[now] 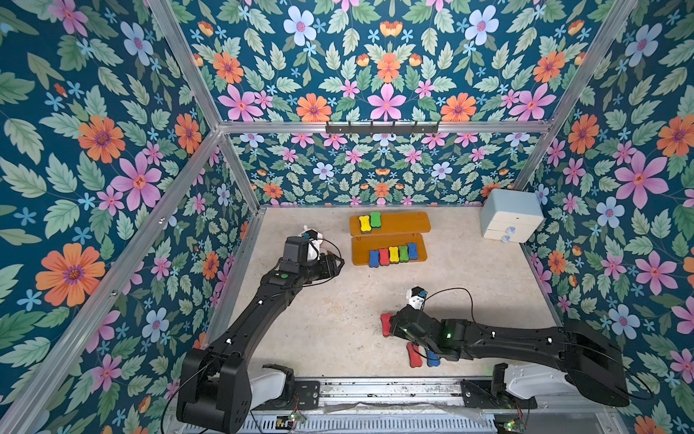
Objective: Remove the whiteboard erasers from the shelf
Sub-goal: Place the whiteboard eraser at the center of the board.
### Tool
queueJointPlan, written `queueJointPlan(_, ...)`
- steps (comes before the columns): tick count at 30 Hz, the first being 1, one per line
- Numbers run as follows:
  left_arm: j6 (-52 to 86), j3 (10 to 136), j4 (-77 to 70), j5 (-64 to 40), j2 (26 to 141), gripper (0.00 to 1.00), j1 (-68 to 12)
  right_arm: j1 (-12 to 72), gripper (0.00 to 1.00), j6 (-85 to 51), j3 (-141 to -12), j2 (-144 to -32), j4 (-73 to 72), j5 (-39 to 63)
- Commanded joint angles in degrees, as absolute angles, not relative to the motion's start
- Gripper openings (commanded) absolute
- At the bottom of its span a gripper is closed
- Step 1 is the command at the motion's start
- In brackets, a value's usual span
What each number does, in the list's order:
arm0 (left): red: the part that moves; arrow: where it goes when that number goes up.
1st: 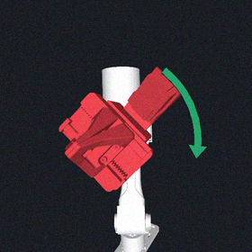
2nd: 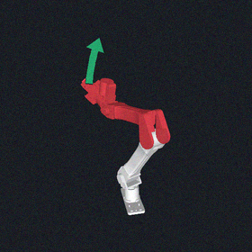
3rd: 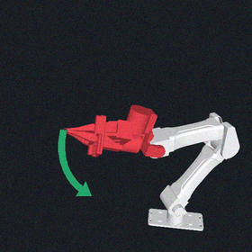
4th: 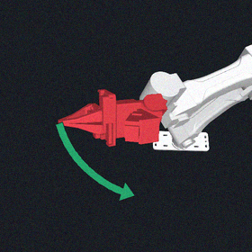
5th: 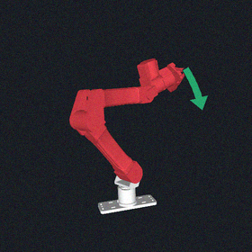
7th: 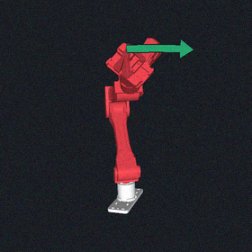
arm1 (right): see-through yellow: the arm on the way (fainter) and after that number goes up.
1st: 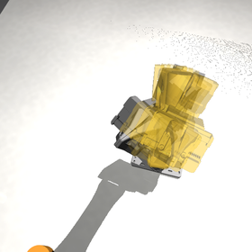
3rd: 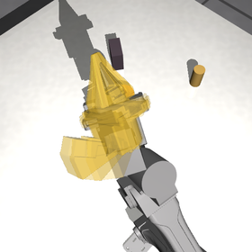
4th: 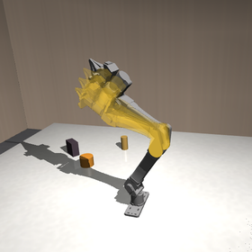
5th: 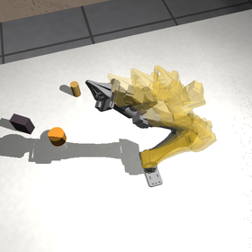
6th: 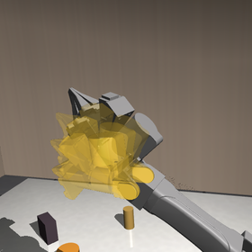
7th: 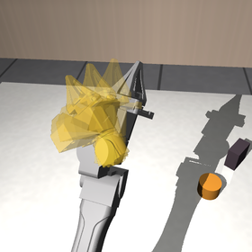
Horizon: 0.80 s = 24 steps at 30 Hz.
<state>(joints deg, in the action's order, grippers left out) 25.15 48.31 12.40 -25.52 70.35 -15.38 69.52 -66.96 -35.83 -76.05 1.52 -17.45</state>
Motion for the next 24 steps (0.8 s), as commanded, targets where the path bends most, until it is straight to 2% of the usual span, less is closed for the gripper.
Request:
queueJointPlan(1,24.8,48.7,11.5,-25.3,70.3,0.69,-15.3,70.3,0.00,-70.1,-35.0,-75.9,0.8,-19.5)
queueJointPlan(24,24.9,49.0,11.5,-25.5,70.5,0.69,-15.4,78.2,0.00,-78.8,-31.0,-72.9,6.6,-21.8)
